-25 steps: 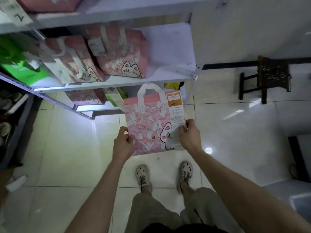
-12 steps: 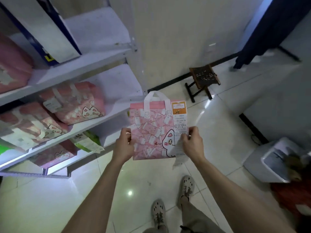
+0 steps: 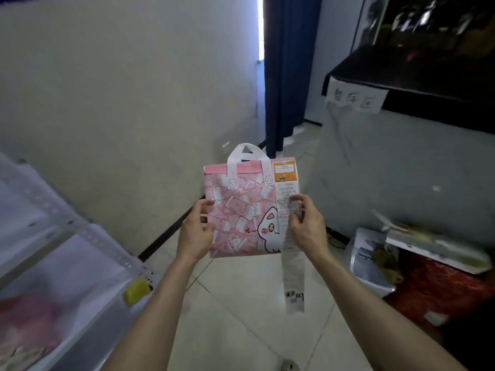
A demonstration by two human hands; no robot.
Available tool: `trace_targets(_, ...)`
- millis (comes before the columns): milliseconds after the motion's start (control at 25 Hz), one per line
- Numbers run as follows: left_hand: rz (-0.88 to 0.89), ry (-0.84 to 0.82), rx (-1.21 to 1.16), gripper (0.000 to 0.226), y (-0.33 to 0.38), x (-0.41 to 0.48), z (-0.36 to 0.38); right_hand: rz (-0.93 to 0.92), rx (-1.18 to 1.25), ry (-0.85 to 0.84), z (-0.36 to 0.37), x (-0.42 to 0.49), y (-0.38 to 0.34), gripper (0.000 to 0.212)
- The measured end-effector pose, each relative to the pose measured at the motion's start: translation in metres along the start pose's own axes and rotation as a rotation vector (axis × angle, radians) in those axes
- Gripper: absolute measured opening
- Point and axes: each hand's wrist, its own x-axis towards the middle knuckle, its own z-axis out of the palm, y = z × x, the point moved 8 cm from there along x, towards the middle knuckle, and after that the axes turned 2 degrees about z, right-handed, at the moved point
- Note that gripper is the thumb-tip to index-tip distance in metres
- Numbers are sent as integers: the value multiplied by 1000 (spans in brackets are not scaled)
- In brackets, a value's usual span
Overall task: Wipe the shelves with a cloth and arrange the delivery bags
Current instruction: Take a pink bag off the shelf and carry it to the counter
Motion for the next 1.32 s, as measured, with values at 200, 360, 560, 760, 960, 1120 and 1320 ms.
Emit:
trace_targets(200, 164, -77, -9, 54, 88, 86, 68, -55, -28, 141, -91, 70, -13, 36)
trace_targets(360, 329, -114, -43, 54, 166, 159, 115, -97, -45, 264, -159, 125, -34, 39)
trace_targets(560, 528, -114, -139, 56, 258, 267, 159, -221, -102, 471, -226, 204, -78, 40)
trace_targets(760, 655, -137, -235, 57, 357, 381, 195, -329, -196, 652, -278, 298, -127, 51)
trace_targets(960, 766, -201, -232, 64, 430, 465, 240, -310, -292, 733, -310, 377, -136, 80)
trace_targets(1120, 793, -175, -240, 67, 450, 503, 273, -319, -312, 716, -317, 421, -128, 95)
trace_targets(1320, 738, -254, -165, 68, 419, 532, 330, -201, -359, 626, -297, 467, -79, 97)
